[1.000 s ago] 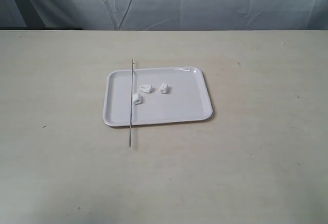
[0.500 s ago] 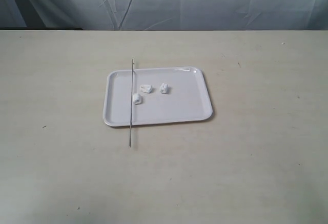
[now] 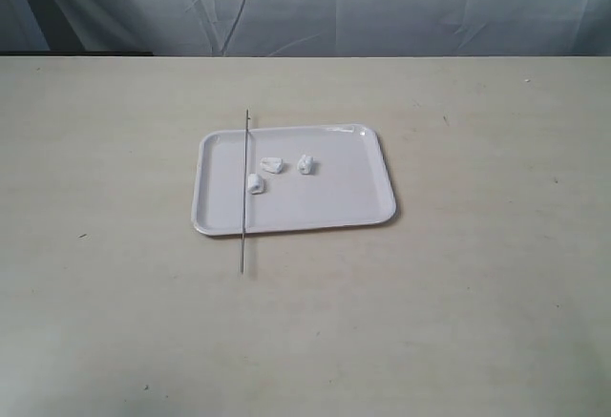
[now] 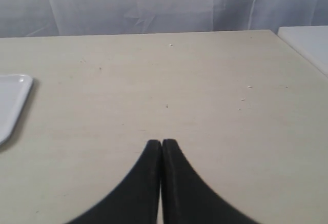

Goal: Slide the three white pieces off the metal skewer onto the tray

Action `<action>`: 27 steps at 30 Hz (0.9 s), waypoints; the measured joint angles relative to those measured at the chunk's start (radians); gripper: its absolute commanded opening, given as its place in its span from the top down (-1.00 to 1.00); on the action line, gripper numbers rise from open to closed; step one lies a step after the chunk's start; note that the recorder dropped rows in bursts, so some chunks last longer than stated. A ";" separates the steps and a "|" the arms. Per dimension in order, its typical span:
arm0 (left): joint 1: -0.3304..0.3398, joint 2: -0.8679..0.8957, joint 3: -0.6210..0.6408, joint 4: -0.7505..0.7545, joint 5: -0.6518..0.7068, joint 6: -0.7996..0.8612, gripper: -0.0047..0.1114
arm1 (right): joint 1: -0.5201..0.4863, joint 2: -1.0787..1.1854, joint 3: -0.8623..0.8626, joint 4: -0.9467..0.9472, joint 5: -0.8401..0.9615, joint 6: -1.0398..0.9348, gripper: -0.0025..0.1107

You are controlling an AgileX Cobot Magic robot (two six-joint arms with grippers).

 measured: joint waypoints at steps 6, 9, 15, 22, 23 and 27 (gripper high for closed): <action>-0.035 0.000 0.000 0.008 0.000 0.019 0.92 | 0.057 0.000 0.000 -0.008 0.000 0.000 0.95; -0.056 0.000 0.000 0.008 0.000 0.021 0.92 | 0.075 0.000 0.000 -0.014 0.000 0.000 0.95; -0.059 0.000 0.000 0.008 0.000 0.021 0.92 | 0.084 0.000 0.000 -0.023 0.000 0.000 0.95; -0.059 0.000 0.000 0.010 -0.003 0.021 0.92 | 0.084 0.000 0.000 -0.021 -0.001 0.000 0.95; -0.059 0.000 0.000 0.010 -0.003 0.021 0.92 | 0.084 0.000 0.000 -0.019 -0.001 0.000 0.95; -0.059 0.000 0.000 0.017 -0.003 0.022 0.92 | 0.084 0.000 0.000 -0.008 -0.001 0.000 0.95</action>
